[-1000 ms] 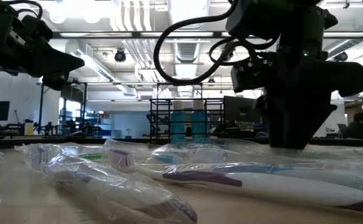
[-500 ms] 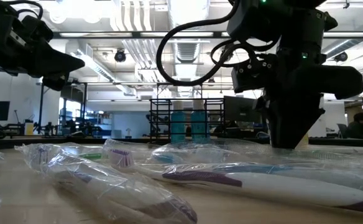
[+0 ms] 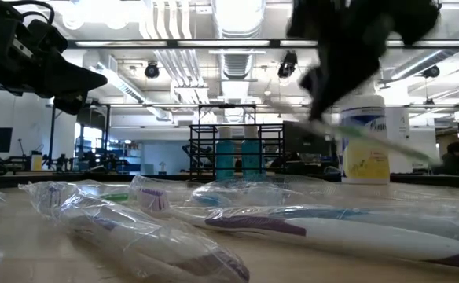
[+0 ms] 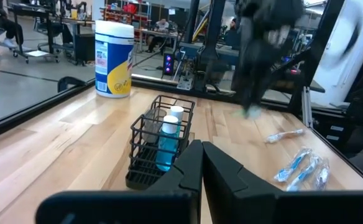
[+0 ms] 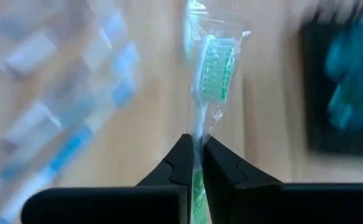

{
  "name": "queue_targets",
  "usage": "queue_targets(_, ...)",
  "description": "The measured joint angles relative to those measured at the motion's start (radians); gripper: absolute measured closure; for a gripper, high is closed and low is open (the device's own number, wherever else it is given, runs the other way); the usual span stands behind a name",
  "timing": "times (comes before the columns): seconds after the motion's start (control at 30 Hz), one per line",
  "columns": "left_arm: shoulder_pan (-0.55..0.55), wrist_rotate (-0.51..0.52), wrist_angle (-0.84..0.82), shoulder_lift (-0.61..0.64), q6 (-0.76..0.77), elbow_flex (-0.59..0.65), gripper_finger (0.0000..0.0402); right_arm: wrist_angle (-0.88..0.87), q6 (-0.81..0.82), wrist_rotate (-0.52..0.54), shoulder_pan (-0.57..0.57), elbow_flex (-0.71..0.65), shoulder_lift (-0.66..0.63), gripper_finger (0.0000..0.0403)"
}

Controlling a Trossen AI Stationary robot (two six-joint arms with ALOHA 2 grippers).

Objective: Pick & Place toothbrushing station
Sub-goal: Put the right green toothbrush into the wire organizer

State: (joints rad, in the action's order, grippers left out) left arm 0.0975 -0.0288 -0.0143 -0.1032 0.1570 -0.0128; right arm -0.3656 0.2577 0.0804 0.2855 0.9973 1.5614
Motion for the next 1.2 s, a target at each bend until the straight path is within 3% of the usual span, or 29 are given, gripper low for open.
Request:
queue_targets(0.13,0.000,0.000,0.000,-0.004,0.001,0.000,0.0390,0.155,-0.138,0.046,-0.001,-0.014,-0.140,0.0389)
queue_targets(0.4,0.000,0.000,0.000,-0.025,0.001,0.000,0.0390,0.523,-0.368,0.042,-0.067,-0.153,-0.352,0.0389)
queue_targets(0.53,0.000,0.000,0.000,-0.036,0.001,0.000,0.0390,0.808,-0.441,-0.137,-0.159,-0.294,-0.381,0.0389)
queue_targets(0.63,0.000,0.000,0.000,-0.044,0.003,0.000,0.0390,1.022,-0.422,-0.205,-0.240,-0.390,-0.376,0.0390)
queue_targets(0.9,0.000,0.010,-0.001,-0.064,0.002,0.002,0.0390,1.387,-0.346,-0.198,-0.415,-0.538,-0.250,0.0390)
queue_targets(1.2,0.000,0.016,-0.001,-0.079,0.001,0.002,0.0390,1.637,-0.300,-0.155,-0.457,-0.561,-0.026,0.0390)
